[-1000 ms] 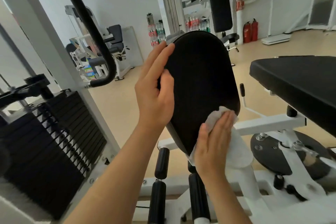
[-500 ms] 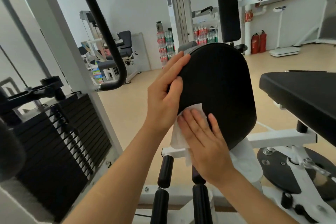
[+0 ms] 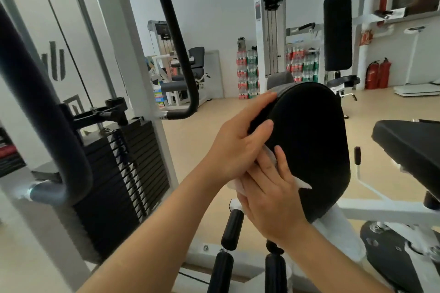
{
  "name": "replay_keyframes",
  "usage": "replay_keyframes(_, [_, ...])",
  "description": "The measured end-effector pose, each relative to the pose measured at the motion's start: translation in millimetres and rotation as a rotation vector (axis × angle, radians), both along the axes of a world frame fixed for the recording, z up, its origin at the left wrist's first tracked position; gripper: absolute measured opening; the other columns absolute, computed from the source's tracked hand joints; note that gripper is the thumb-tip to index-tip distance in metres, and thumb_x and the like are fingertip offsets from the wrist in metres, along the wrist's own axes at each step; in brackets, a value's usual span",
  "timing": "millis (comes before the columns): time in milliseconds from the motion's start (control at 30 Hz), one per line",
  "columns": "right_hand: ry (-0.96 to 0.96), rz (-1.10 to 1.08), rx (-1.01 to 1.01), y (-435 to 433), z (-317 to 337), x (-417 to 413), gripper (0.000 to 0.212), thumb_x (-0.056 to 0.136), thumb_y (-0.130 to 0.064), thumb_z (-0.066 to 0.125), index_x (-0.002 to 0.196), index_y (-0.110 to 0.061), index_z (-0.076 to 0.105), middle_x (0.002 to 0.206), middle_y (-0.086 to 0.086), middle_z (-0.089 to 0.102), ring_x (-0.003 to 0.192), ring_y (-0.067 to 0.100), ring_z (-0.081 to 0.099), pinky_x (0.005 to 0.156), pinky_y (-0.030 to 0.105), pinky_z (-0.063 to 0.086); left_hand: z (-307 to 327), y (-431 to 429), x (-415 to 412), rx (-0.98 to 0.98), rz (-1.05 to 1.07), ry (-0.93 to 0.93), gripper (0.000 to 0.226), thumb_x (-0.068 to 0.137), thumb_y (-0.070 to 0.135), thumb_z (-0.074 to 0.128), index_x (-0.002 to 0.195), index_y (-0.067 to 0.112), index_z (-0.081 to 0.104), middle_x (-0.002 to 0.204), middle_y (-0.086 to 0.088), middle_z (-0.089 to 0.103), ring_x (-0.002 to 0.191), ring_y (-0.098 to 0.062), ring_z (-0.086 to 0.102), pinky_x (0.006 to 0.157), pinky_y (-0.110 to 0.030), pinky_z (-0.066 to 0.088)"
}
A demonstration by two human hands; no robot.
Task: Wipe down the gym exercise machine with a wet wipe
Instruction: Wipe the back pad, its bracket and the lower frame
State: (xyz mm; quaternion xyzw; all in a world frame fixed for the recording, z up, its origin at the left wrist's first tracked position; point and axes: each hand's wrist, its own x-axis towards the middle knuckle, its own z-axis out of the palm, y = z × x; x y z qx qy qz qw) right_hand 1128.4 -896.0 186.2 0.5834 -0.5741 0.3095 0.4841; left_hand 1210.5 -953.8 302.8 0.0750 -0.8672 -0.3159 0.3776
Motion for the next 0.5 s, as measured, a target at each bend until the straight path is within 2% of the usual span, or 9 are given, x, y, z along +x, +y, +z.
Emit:
replay_keyframes(100, [0.019, 0.121, -0.045, 1, 17, 24, 0.027, 0.097, -0.022, 0.054, 0.107, -0.006, 0.073, 0.115, 0.016, 0.07, 0.123, 0.032, 0.057, 0.117, 0.049, 0.028, 4, 1, 25, 0.006, 0.044, -0.058, 0.04, 0.1, 0.016, 0.048, 0.138, 0.027, 0.052, 0.142, 0.014, 0.05, 0.132, 0.006, 0.038, 0.113, -0.023, 0.032])
replay_keyframes(200, [-0.096, 0.364, 0.017, -5, 30, 64, 0.026, 0.097, -0.019, 0.053, 0.106, -0.003, 0.072, 0.11, 0.015, 0.071, 0.116, 0.03, 0.063, 0.113, 0.049, 0.035, 6, 1, 69, 0.111, 0.15, -0.081, 0.028, 0.101, 0.025, 0.047, 0.123, 0.026, 0.065, 0.126, 0.014, 0.063, 0.121, 0.003, 0.052, 0.11, -0.032, 0.039])
replay_keyframes(267, [-0.412, 0.704, 0.16, -9, 43, 95, 0.028, 0.098, -0.02, 0.049, 0.111, -0.007, 0.07, 0.11, 0.008, 0.071, 0.11, 0.018, 0.064, 0.103, 0.036, 0.046, 5, -2, 108, 0.293, 0.19, -0.006, 0.032, 0.097, 0.037, 0.05, 0.122, 0.023, 0.065, 0.121, 0.01, 0.067, 0.116, -0.003, 0.059, 0.106, -0.037, 0.043])
replay_keyframes(333, [-0.882, 1.012, 0.309, -8, 65, 121, 0.027, 0.1, -0.025, 0.048, 0.102, -0.013, 0.072, 0.094, -0.003, 0.072, 0.088, 0.004, 0.064, 0.08, 0.017, 0.05, 3, -6, 147, 0.436, 0.2, 0.061, 0.051, 0.087, 0.057, 0.057, 0.127, 0.026, 0.06, 0.123, 0.007, 0.066, 0.117, -0.011, 0.06, 0.103, -0.042, 0.044])
replay_keyframes(367, [-1.11, 1.09, 0.376, -11, 74, 129, 0.028, 0.101, -0.029, 0.048, 0.096, -0.016, 0.073, 0.085, -0.004, 0.071, 0.08, 0.003, 0.063, 0.072, 0.015, 0.049, 2, -6, 164, 0.441, 0.226, 0.043, 0.058, 0.082, 0.062, 0.06, 0.128, 0.028, 0.058, 0.124, 0.008, 0.065, 0.117, -0.013, 0.06, 0.101, -0.043, 0.045])
replay_keyframes(433, [-1.469, 1.155, 0.566, -27, 85, 134, 0.034, 0.101, -0.038, 0.047, 0.093, -0.021, 0.076, 0.087, -0.002, 0.073, 0.087, 0.012, 0.067, 0.079, 0.026, 0.054, 1, -8, 188, 0.424, 0.303, -0.023, 0.054, 0.082, 0.055, 0.066, 0.128, 0.029, 0.056, 0.118, 0.01, 0.067, 0.11, -0.01, 0.063, 0.095, -0.039, 0.051])
replay_keyframes(500, [-1.593, 1.163, 0.651, -41, 95, 136, 0.034, 0.1, -0.041, 0.049, 0.094, -0.022, 0.077, 0.095, 0.005, 0.074, 0.098, 0.025, 0.068, 0.088, 0.042, 0.055, 5, -10, 198, 0.393, 0.406, -0.01, 0.044, 0.079, 0.04, 0.071, 0.12, 0.025, 0.061, 0.104, 0.012, 0.07, 0.097, -0.006, 0.068, 0.084, -0.029, 0.056])
